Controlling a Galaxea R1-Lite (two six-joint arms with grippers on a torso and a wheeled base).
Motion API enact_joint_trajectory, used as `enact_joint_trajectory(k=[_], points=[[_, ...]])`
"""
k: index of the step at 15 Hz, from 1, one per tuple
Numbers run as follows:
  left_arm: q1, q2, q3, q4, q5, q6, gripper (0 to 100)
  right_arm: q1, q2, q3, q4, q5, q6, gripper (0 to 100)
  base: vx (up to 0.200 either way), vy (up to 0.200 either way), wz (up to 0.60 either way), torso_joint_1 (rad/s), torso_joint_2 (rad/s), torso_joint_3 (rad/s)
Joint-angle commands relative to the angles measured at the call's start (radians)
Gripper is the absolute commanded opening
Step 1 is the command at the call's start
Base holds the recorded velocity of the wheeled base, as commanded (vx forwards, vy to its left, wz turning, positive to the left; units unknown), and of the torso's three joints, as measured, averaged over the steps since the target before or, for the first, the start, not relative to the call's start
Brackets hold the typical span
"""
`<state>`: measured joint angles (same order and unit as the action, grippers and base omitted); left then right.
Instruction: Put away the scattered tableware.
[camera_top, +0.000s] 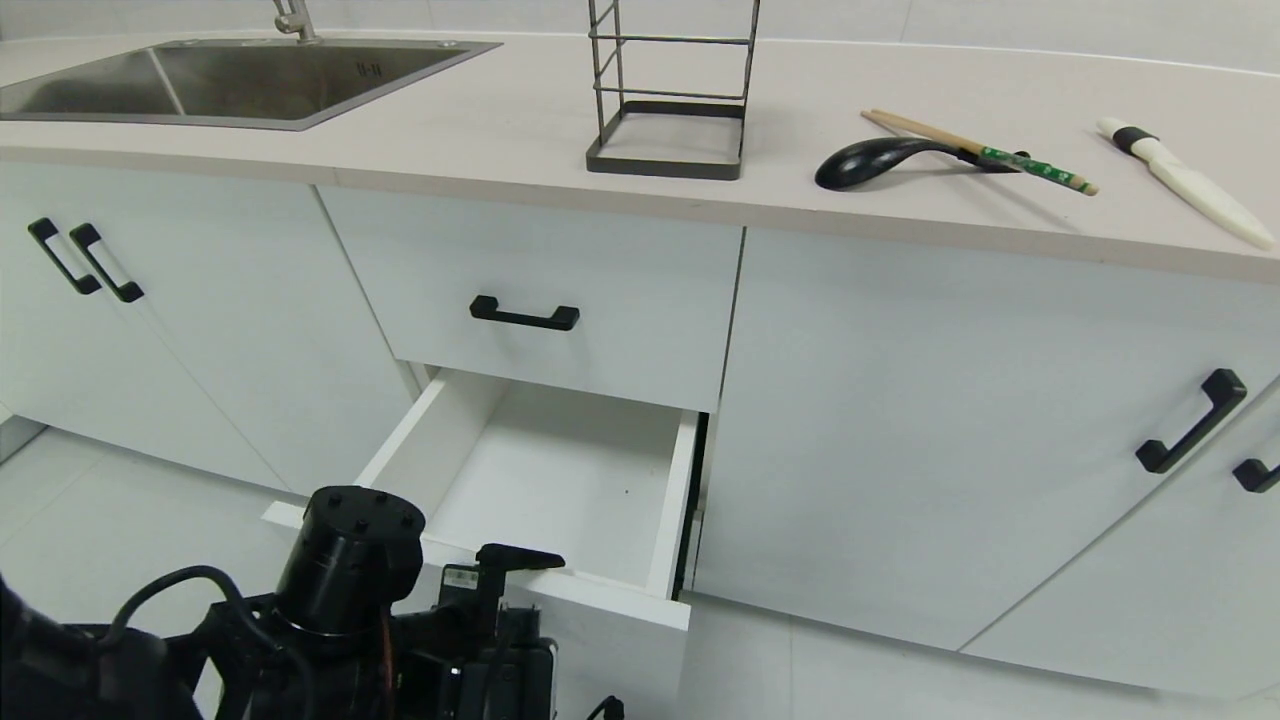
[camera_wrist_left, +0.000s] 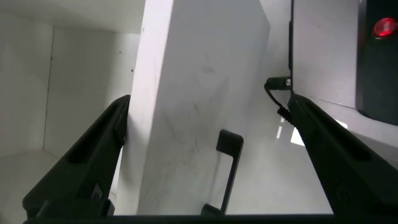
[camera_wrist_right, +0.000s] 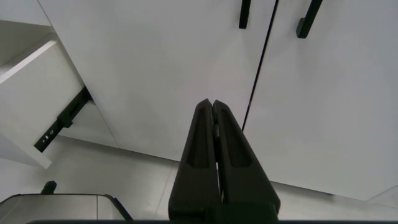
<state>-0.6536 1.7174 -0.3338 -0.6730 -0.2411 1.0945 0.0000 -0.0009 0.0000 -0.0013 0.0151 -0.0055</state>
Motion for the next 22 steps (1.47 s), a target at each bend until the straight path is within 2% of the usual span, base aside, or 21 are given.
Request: enact_joint_trajectory(k=[1,8,10,11,12,13,14,15,16,17,18,19,20,21,22], points=[[-0.021,-0.007,0.029,-0.010,-0.003,-0.002,100,0.002,0.001,0.000,0.000,0.000,-0.001,0,0.000,0.000,0.00,0.000,0.00,0.000],[-0.043,-0.027,0.045,-0.056,-0.006,-0.004,100,0.002,0.001,0.000,-0.002,0.000,-0.001,0,0.000,0.000,0.00,0.000,0.00,0.000],[-0.115,-0.062,0.047,-0.091,-0.014,-0.019,100,0.000,0.001,0.000,0.000,0.000,-0.001,0,0.000,0.000,0.00,0.000,0.00,0.000],[-0.172,-0.105,0.049,-0.122,-0.012,-0.068,100,0.000,0.001,0.000,0.000,0.000,-0.001,0,0.000,0.000,0.00,0.000,0.00,0.000],[-0.198,-0.130,0.045,-0.137,-0.012,-0.108,100,0.000,0.001,0.000,0.000,0.000,-0.001,0,0.000,0.000,0.00,0.000,0.00,0.000],[-0.228,-0.200,0.024,-0.201,0.029,-0.217,100,0.000,0.001,0.000,0.000,0.000,-0.001,0,0.000,0.000,0.00,0.000,0.00,0.000],[-0.218,-0.259,-0.014,-0.295,0.172,-0.297,100,0.002,0.001,0.000,-0.002,0.000,-0.001,0,0.000,0.000,0.00,0.000,0.00,0.000],[-0.204,-0.308,-0.056,-0.344,0.290,-0.409,100,0.000,0.001,0.000,0.000,0.000,0.001,0,0.000,0.000,0.00,0.000,0.00,0.000],[-0.179,-0.338,-0.097,-0.343,0.376,-0.530,100,0.000,0.001,0.000,0.000,0.000,-0.001,0,0.000,0.000,0.00,0.000,0.00,0.000],[-0.138,-0.357,-0.146,-0.338,0.436,-0.630,100,0.000,0.001,0.000,0.000,0.000,0.001,0,0.000,0.000,0.00,0.000,0.00,0.000],[-0.024,-0.360,-0.208,-0.318,0.442,-0.732,100,0.000,0.001,0.000,-0.002,0.000,-0.001,0,0.000,0.000,0.00,0.000,0.00,0.000],[0.081,-0.360,-0.243,-0.286,0.413,-0.786,100,0.000,0.001,0.000,0.000,0.000,-0.001,0,0.000,0.000,0.00,0.000,0.00,0.000],[0.172,-0.360,-0.258,-0.243,0.327,-0.824,100,0.000,0.001,0.000,0.000,0.000,-0.001,0,0.000,0.000,0.00,0.000,0.00,0.000],[0.239,-0.360,-0.261,-0.218,0.252,-0.844,100,0.000,0.001,0.000,0.000,0.000,-0.001,0,0.000,0.000,0.00,0.000,0.00,0.000],[0.327,-0.360,-0.249,-0.206,0.126,-0.851,100,0.000,0.001,0.000,0.000,0.000,-0.001,0,0.000,0.000,0.00,0.000,0.00,0.000]])
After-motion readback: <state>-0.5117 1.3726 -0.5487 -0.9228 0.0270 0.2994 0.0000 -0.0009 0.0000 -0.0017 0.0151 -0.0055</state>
